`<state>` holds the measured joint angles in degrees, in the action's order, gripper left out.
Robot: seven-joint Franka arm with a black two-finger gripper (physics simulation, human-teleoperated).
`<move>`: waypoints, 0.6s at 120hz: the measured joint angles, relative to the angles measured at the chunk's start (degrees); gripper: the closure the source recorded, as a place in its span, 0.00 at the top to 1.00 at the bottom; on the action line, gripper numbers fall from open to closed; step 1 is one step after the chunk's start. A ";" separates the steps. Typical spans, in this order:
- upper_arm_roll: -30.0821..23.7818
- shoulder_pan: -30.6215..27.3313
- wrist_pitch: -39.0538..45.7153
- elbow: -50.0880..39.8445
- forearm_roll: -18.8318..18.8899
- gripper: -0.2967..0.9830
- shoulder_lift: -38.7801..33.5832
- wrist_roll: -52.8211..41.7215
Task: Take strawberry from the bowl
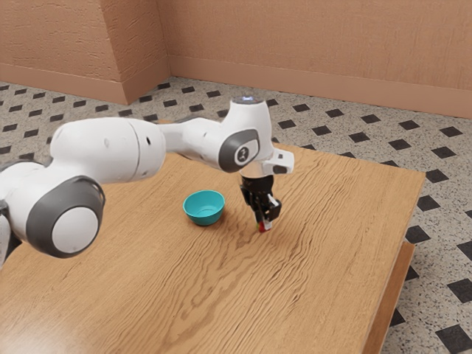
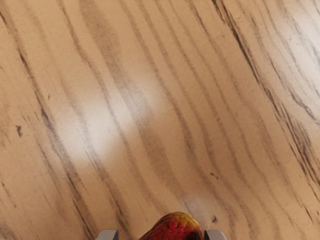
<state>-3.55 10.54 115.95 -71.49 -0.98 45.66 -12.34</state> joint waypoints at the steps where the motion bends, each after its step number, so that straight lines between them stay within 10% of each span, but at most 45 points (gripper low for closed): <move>1: -0.01 0.00 0.06 0.00 -0.02 0.38 0.03 0.01; 29: 0.20 -0.03 0.25 -0.61 -0.11 0.64 -1.84 0.25; 72: 2.82 -2.03 -18.06 -13.85 5.44 0.74 -38.34 1.66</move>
<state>-0.72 8.51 97.89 -85.34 4.46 7.32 -10.69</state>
